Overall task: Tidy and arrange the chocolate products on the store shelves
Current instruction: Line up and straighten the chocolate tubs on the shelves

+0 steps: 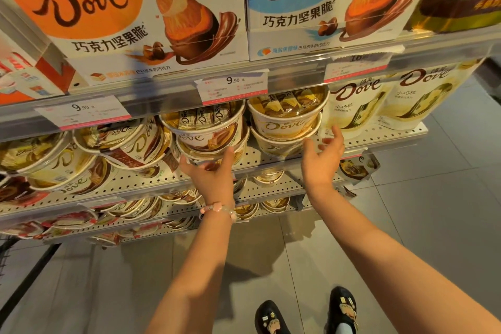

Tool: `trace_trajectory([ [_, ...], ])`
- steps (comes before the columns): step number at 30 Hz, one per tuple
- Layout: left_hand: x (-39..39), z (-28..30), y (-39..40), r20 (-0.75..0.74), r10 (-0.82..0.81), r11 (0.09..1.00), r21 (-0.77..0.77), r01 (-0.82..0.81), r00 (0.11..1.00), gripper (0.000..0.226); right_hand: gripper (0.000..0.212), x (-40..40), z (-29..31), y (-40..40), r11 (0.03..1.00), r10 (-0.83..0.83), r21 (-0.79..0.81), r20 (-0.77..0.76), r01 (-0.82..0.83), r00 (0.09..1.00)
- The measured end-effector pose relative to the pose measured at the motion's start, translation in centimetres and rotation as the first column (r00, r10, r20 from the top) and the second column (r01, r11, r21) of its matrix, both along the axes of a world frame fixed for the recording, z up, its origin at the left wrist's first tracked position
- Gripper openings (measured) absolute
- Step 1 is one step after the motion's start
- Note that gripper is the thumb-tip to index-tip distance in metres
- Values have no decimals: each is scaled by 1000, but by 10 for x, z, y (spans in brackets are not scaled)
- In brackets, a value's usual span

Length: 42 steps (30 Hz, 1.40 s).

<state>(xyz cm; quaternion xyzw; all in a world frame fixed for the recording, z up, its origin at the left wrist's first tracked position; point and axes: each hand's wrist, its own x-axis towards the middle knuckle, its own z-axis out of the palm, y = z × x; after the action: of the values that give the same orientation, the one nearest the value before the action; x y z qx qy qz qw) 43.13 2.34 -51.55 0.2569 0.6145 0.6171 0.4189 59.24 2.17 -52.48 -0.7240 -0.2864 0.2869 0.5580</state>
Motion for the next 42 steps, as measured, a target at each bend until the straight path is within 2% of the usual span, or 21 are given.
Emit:
trace_trajectory([
  [3,-3,3,4,192,-20,1000,-12,22,981,83,48,12,1,11,1000,20,-14,-200,-23,980],
  [6,-6,5,6,291,-45,999,-6,49,956,84,40,23,7,16,991,129,-6,-257,-135,958],
  [14,-11,6,7,279,-60,996,-43,75,958,86,27,34,13,19,970,236,11,-271,-242,933],
  [19,-15,7,11,277,-77,990,-94,107,958,86,32,34,12,19,974,220,21,-320,-225,921],
  [22,-15,6,10,270,-73,990,-95,102,960,86,28,30,14,17,977,213,46,-328,-209,920],
  [32,-16,14,6,330,-90,991,-65,118,940,86,22,18,16,9,973,226,24,-264,-228,938],
  [34,-22,21,6,301,-141,985,-56,165,943,80,25,10,16,2,971,237,17,-242,-240,941],
  [38,-45,29,-6,234,-168,975,-103,196,958,60,44,-22,21,-22,962,267,2,-235,-274,934],
  [42,-100,16,-16,-50,-51,983,-181,41,997,42,50,-77,36,-42,953,293,16,-317,-304,902],
])
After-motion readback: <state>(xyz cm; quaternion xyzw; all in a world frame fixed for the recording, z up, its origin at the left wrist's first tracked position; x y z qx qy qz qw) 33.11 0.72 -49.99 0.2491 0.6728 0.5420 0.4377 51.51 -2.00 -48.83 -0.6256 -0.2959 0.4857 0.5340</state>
